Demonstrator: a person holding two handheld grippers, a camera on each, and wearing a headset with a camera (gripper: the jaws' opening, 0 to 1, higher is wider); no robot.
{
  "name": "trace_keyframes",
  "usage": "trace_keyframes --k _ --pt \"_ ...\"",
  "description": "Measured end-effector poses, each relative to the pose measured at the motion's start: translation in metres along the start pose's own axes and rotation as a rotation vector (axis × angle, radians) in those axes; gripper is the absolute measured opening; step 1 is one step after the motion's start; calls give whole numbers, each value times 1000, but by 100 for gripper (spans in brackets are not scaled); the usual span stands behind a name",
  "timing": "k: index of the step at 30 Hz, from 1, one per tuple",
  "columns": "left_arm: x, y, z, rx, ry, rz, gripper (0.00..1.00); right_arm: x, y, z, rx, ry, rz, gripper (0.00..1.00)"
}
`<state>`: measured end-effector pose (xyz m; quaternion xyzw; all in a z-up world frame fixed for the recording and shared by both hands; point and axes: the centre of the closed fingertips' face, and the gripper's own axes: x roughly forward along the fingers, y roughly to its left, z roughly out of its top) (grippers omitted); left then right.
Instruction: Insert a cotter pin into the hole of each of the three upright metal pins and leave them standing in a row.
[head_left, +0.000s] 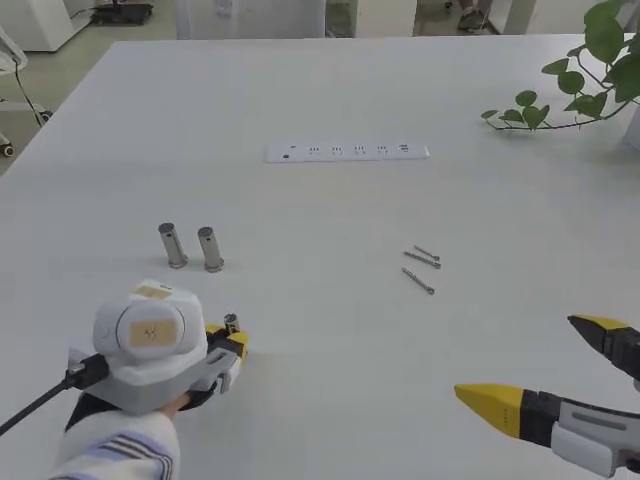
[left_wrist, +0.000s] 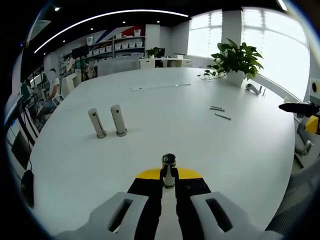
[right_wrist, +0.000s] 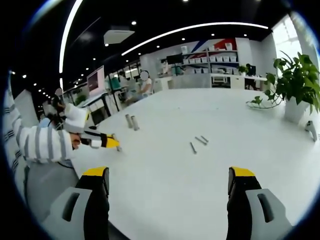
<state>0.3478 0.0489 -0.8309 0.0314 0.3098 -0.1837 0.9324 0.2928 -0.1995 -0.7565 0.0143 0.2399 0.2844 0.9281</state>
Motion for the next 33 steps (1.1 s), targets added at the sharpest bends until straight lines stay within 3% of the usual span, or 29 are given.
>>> trace_keyframes --k 6,21,33 --pt "0 -5 -1 4 -4 -2 7 1 1 0 -2 2 3 100" --pt "1 -5 -9 -17 -12 11 7 1 0 -5 1 16 7 100" --pt "0 -8 -9 13 -21 9 7 3 -1 -4 -1 12 11 100"
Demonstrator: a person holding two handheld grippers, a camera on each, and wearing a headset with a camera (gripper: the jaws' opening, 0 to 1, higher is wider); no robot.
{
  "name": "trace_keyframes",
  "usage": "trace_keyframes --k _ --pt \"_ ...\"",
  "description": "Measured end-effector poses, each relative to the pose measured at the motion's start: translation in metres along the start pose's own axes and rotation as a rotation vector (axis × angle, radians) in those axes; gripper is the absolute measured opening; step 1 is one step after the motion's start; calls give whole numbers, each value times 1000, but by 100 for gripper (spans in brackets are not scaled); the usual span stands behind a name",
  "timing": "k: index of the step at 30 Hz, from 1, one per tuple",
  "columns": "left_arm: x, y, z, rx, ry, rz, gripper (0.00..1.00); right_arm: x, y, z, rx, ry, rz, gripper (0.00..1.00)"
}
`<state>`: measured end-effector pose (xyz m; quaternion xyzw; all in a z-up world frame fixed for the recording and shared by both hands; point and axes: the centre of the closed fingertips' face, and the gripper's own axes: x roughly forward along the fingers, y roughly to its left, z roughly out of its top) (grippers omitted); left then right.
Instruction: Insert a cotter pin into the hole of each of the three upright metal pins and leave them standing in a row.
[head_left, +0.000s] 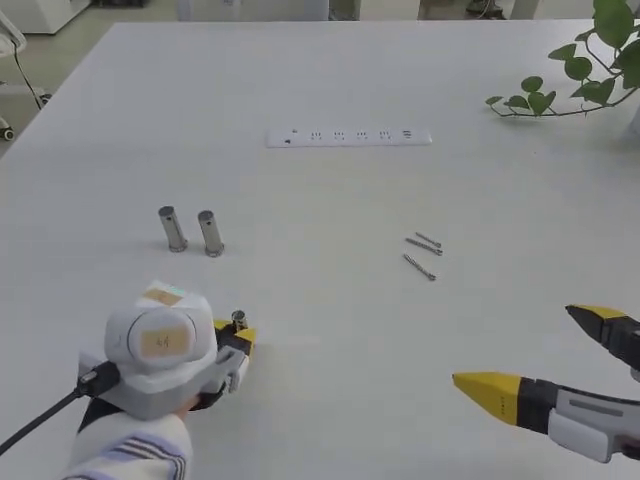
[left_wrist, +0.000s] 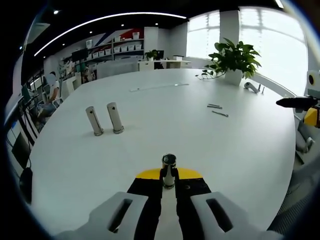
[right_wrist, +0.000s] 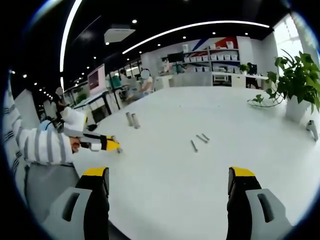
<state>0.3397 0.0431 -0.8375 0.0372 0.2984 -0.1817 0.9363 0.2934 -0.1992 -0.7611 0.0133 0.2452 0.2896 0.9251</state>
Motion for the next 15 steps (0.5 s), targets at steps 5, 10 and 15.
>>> trace_keyframes --k 5,10,15 --pt "0 0 0 16 0 -6 7 1 2 0 -2 3 10 100" --pt "0 -1 0 45 5 -8 7 2 4 2 3 -7 22 100" --pt "0 -2 2 66 10 -12 8 3 5 2 -3 -1 26 100"
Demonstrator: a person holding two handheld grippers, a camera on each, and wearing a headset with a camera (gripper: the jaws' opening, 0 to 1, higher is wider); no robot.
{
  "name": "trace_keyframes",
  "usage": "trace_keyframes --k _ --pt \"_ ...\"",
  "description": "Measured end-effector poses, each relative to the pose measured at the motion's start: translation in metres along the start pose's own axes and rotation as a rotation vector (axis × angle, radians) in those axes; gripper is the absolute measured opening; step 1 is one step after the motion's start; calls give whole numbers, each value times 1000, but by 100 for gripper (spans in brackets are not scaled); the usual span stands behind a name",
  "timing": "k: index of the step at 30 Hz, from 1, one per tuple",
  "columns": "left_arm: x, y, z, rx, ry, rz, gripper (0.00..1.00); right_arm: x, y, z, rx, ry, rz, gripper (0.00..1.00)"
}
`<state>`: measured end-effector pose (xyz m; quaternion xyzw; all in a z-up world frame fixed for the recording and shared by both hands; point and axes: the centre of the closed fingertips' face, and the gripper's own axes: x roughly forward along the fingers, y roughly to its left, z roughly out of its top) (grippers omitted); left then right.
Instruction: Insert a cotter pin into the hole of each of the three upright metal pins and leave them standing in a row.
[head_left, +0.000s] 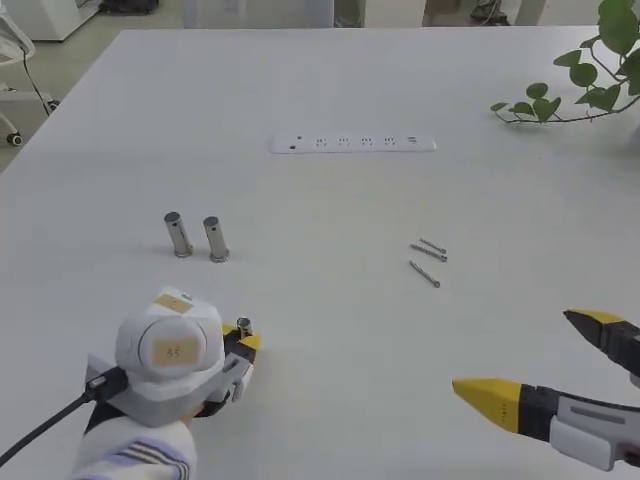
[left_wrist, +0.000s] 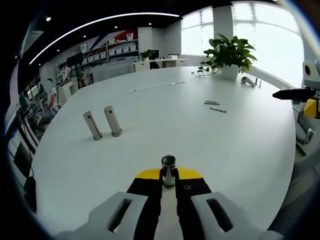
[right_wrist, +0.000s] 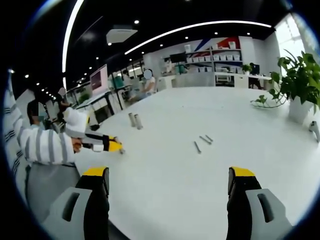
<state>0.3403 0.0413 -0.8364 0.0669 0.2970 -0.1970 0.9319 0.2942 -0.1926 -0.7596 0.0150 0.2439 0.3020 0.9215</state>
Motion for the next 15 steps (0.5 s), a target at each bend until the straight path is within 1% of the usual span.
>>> trace_keyframes --k 7,12,13,15 --pt "-1 -2 1 35 0 -17 13 3 2 1 -6 3 7 100" --pt "-3 -3 -1 27 5 -19 17 4 2 0 -7 5 10 100" --pt "-4 -2 0 26 0 -18 18 5 1 0 -11 9 16 100" --pt "-5 -4 -1 22 4 -28 21 6 0 2 -42 23 29 100"
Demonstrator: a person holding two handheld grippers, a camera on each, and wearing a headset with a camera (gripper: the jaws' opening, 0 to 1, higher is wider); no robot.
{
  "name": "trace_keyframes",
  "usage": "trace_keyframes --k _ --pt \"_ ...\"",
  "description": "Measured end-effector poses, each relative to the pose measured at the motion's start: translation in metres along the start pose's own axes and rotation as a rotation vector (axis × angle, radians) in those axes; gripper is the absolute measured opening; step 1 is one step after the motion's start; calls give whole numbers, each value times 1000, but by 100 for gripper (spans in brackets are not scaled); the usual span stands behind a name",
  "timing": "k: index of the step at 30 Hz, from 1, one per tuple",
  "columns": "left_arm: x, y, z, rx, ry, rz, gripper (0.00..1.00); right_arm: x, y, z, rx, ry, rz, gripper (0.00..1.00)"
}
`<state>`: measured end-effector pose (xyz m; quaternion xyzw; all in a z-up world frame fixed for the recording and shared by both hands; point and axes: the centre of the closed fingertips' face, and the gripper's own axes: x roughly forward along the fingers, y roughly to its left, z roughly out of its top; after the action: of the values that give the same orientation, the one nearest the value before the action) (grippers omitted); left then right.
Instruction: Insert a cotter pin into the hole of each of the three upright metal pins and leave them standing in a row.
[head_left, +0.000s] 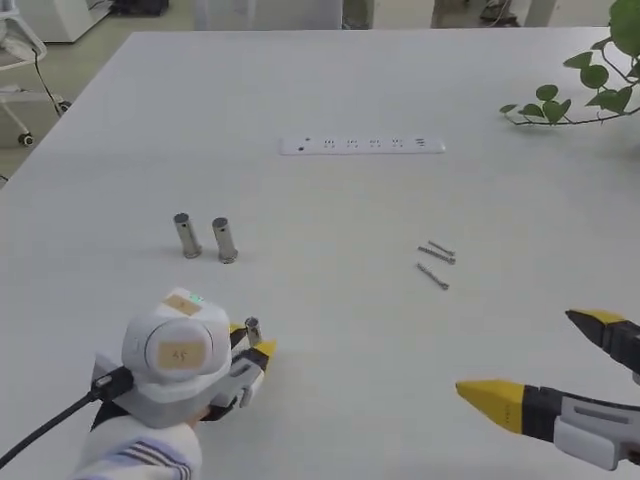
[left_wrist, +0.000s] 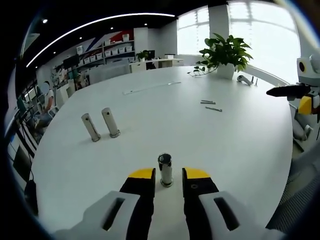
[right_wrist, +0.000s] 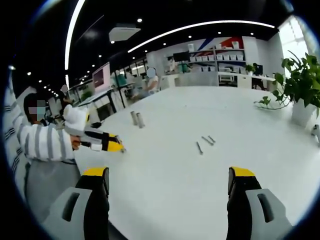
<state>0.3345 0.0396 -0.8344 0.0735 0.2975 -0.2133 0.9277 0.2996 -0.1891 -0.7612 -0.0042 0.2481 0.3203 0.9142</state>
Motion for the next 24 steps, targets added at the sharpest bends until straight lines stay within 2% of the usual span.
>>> trace_keyframes --k 11,14,17,24 --pt "-10 1 -6 -45 6 -51 36 6 -18 28 -47 -26 -6 100" --pt "-14 1 -3 -51 -9 -67 41 11 -20 37 -70 -32 -1 100" --pt "-15 3 -3 -55 -9 -69 51 16 -21 45 -85 -34 6 99" --pt "-24 -1 -2 -57 -13 -119 69 22 -22 48 -100 -19 17 98"
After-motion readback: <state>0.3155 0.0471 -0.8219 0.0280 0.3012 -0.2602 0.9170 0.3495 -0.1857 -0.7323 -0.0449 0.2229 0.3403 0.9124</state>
